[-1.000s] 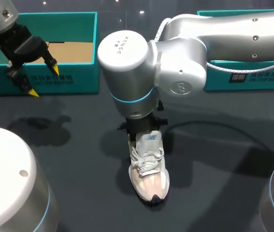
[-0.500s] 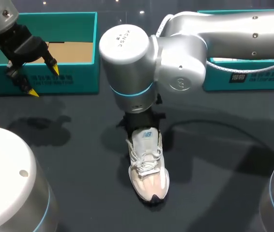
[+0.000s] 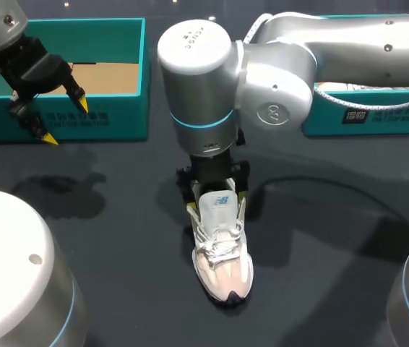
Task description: Take the shoe out of the shoebox, open the shoe tongue, remove and reinsert the insole, then place the shoe into the shoebox
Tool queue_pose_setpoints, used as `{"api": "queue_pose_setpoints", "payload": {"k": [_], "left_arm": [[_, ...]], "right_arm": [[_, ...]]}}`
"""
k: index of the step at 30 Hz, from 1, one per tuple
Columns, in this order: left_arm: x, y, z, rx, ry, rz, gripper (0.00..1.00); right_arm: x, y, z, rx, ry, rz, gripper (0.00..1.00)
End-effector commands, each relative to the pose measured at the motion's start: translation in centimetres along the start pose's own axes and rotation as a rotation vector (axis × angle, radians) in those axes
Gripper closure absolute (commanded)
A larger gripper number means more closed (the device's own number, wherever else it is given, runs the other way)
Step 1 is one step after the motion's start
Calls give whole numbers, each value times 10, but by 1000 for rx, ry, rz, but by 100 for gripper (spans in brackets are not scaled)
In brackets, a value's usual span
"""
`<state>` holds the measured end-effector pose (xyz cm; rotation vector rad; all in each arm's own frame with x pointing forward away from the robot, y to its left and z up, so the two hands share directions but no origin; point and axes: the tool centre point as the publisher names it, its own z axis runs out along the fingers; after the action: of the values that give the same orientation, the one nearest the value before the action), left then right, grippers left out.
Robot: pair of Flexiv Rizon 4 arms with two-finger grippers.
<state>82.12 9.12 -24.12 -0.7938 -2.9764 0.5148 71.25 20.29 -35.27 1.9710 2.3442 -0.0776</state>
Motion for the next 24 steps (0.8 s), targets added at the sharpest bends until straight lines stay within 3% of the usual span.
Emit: {"api": "queue_pose_setpoints", "payload": {"k": [1,13,24], "left_arm": [[0,0,0,-2,2,0,0],[0,0,0,-2,2,0,0],[0,0,0,-2,2,0,0]], "right_arm": [[5,-7,-3,-3,-11,5,0],[8,-22,-6,22,-29,37,0],[6,-21,-13,12,-28,27,0]]}}
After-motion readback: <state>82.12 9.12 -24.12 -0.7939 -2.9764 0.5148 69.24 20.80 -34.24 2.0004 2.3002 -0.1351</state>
